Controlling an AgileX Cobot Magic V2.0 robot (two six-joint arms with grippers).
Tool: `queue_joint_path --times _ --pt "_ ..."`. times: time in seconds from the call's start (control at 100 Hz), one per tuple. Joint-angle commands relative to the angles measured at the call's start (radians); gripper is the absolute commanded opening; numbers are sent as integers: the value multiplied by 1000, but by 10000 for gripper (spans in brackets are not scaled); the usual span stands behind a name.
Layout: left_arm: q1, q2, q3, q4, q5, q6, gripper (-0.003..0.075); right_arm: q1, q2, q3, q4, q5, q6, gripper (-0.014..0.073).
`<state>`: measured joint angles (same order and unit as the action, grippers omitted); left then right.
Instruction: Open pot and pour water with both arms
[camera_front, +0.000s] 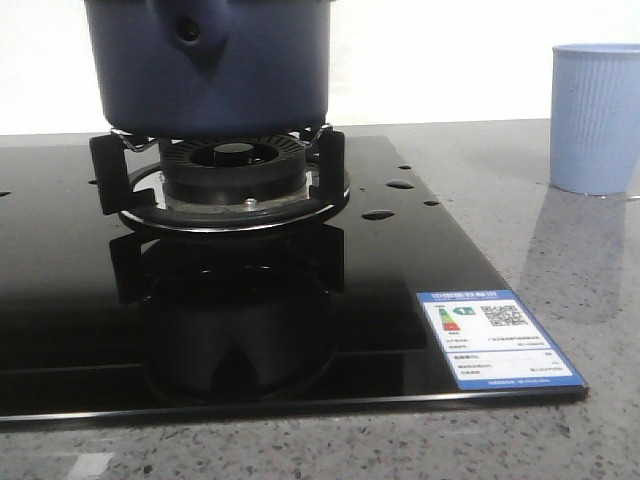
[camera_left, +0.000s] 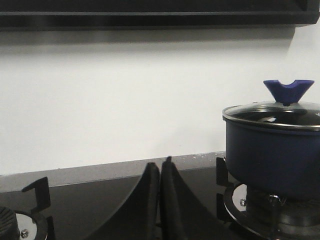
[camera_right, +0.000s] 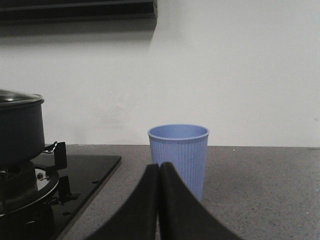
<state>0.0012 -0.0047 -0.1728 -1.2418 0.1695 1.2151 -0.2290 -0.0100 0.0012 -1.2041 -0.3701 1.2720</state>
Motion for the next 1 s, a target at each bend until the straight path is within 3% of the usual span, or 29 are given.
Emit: queue_joint_path --times 0.0,0.79,0.92,0.99 --pt "2 -15 -15 -25 -33 -11 -20 -2 6 -13 12 -55 6 -49" --pt "2 -15 -6 -23 -26 -11 -20 -2 6 -10 12 -74 6 -49" --pt "2 -15 7 20 -33 -13 -20 -2 6 -10 12 -74 6 -49" --pt "2 -15 16 200 -31 -167 -20 -2 6 -10 12 -74 6 -49"
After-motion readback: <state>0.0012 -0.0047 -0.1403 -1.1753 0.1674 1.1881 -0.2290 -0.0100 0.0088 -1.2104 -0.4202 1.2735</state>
